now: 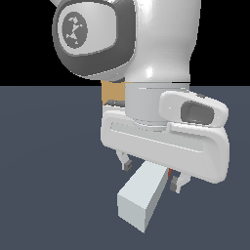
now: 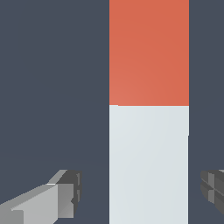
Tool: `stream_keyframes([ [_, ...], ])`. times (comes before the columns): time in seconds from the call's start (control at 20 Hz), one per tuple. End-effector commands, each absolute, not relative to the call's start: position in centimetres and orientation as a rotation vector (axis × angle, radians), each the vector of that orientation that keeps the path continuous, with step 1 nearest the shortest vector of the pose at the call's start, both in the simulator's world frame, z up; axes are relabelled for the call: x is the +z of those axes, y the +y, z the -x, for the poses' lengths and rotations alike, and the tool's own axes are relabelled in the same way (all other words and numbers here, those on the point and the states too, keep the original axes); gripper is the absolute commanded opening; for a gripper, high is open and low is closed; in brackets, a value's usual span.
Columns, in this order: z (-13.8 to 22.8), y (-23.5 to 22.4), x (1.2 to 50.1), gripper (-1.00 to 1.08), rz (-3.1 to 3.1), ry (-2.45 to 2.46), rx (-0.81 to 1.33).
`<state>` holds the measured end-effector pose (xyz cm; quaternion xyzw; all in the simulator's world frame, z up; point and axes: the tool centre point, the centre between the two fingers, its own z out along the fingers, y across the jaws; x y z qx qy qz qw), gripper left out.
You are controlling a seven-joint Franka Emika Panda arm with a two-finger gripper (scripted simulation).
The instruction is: Insert the peg into the horizontal hole in a box.
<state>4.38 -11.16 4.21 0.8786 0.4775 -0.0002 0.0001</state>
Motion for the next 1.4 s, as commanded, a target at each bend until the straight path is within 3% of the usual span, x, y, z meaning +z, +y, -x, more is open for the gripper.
stream_keyframes([
  [0.0, -4.3, -11.2, 3.0, 1.00, -2.762, 1.498, 0.000],
  [0.3, -4.5, -11.2, 2.3, 1.00, -2.762, 1.497, 0.000],
  [0.35, -4.5, -11.2, 2.3, -1.00, -2.762, 1.497, 0.000],
  [0.95, -4.5, -11.1, 2.4, -1.00, -2.759, 1.504, -0.001],
  [1.35, -4.9, -8.3, 5.6, -1.00, -2.661, 1.668, -0.002],
])
